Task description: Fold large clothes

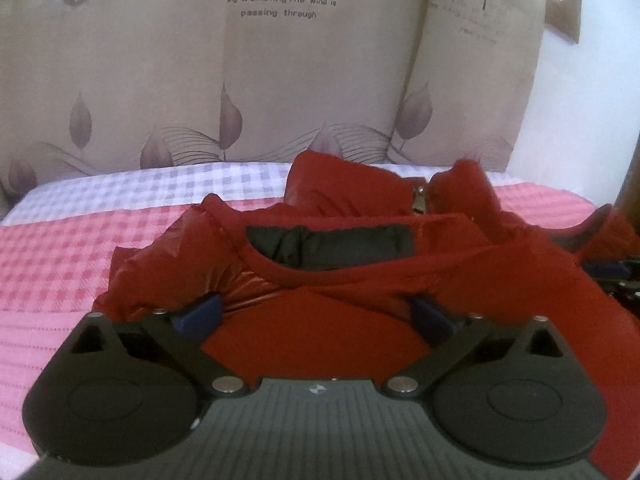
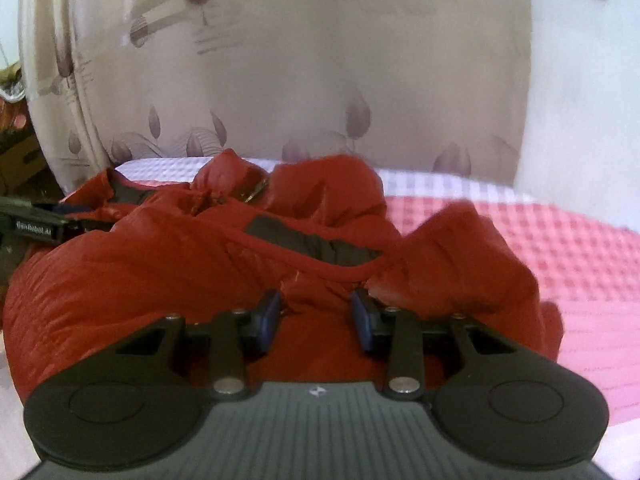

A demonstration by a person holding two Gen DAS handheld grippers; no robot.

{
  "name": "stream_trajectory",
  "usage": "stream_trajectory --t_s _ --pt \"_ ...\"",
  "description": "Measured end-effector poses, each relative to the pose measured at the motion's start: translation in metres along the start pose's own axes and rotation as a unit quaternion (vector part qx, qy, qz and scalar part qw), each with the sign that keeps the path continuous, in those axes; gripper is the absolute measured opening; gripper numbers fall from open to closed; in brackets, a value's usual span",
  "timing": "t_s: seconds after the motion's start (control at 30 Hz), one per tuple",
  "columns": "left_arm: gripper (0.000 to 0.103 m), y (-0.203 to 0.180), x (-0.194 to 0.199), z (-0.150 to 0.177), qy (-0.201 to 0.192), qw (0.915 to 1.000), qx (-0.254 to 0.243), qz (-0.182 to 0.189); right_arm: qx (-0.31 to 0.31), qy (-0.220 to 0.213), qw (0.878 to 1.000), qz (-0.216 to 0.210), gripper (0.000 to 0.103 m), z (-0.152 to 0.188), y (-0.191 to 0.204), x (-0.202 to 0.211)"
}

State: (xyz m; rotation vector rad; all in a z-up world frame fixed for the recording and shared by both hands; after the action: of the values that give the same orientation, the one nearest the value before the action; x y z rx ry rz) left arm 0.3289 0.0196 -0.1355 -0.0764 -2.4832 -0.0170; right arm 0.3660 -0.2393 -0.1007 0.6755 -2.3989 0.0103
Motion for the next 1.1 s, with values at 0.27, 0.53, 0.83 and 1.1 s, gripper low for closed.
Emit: stream_trajectory --t_s 0.27,0.53,0.83,1.1 --pt "0.103 0.011 -0.015 0.009 0.015 0.9989 0.029 0.034 -0.051 0.026 0.998 -0.029 0.037 0.011 -0.011 -0.024" --pt "0.103 0.022 -0.025 0.024 0.007 0.9961 0.059 0.066 -0.112 0.017 0.991 -0.074 0.036 0.024 -0.026 -0.031" --pt "0.103 0.031 -0.026 0.029 -0.01 0.9926 0.082 0.089 -0.171 -0.001 0.978 -0.119 0.034 0.029 -0.042 -0.034" --pt "0.103 0.022 -0.023 0.028 -0.002 0.9967 0.058 0.056 -0.172 -0.047 0.977 -0.119 0.041 0.027 -0.046 -0.003"
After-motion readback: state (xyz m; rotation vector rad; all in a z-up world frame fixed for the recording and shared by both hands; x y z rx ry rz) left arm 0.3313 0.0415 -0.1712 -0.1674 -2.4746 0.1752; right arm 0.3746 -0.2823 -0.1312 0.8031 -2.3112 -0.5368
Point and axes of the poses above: each gripper's, at about its wrist camera, not at the fingertips, and x roughly against the way its jaws point, y to its left, z to its underside, the point moved 5 cm from there along -x, roughly the way its jaws point, and after that the axes turned 2 degrees about y, right-handed, at the moved point
